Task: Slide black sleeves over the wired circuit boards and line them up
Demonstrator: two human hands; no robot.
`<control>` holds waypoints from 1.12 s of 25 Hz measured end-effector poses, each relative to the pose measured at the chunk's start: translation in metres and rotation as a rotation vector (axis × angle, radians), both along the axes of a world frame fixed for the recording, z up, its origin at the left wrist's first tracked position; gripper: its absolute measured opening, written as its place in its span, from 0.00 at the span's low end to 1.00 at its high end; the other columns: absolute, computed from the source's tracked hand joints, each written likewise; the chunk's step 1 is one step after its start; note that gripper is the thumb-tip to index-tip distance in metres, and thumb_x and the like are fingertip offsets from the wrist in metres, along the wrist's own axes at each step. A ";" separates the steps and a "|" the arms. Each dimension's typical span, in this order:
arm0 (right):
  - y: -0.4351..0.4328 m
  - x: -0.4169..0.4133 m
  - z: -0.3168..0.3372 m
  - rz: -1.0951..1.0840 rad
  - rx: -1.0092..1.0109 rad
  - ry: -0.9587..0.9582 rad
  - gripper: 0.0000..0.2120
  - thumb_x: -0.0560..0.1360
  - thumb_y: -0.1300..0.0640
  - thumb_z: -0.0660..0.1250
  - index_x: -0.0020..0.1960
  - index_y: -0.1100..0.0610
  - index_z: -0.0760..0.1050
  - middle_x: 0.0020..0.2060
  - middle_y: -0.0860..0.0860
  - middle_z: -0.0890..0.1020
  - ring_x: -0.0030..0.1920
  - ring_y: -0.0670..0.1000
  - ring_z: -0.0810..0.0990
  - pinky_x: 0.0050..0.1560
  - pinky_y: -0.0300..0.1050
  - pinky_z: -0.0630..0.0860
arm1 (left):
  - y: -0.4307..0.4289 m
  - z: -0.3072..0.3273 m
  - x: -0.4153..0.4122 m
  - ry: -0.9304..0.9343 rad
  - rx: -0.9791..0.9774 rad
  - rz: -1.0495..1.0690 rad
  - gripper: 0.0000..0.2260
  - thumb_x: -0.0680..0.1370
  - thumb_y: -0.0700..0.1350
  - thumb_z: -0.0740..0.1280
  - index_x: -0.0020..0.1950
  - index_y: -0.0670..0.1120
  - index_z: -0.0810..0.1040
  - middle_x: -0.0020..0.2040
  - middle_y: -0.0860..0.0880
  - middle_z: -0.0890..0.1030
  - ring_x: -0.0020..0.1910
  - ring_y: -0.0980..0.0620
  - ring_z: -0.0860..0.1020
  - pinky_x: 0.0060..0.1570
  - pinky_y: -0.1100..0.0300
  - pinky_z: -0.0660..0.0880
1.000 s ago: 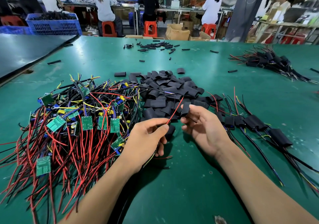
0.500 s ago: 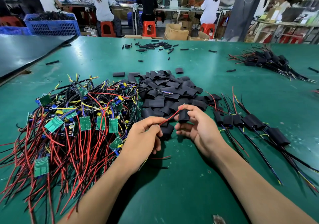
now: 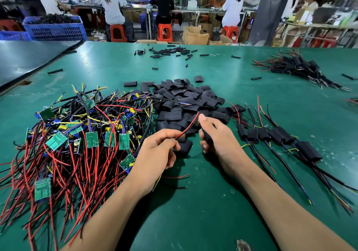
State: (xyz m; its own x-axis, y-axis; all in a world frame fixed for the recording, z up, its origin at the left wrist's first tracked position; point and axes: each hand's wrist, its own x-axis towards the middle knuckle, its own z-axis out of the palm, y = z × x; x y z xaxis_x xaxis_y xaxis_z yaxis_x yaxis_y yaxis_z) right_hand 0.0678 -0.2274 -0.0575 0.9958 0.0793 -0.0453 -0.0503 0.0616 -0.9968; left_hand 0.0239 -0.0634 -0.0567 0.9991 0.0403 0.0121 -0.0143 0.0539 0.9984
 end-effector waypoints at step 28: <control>-0.007 0.004 -0.001 0.017 0.031 0.009 0.19 0.85 0.49 0.57 0.49 0.52 0.86 0.36 0.47 0.75 0.31 0.46 0.72 0.36 0.40 0.69 | -0.003 -0.001 -0.002 0.006 0.102 0.034 0.07 0.79 0.42 0.68 0.43 0.46 0.84 0.22 0.51 0.68 0.20 0.53 0.61 0.23 0.65 0.58</control>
State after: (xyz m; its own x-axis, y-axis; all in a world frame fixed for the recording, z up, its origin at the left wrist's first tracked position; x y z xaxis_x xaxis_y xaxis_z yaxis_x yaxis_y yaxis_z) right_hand 0.0721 -0.2346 -0.0583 0.9939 0.0974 -0.0518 -0.0607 0.0914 -0.9940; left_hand 0.0217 -0.0664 -0.0576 0.9973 0.0729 0.0122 -0.0086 -0.0487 0.9988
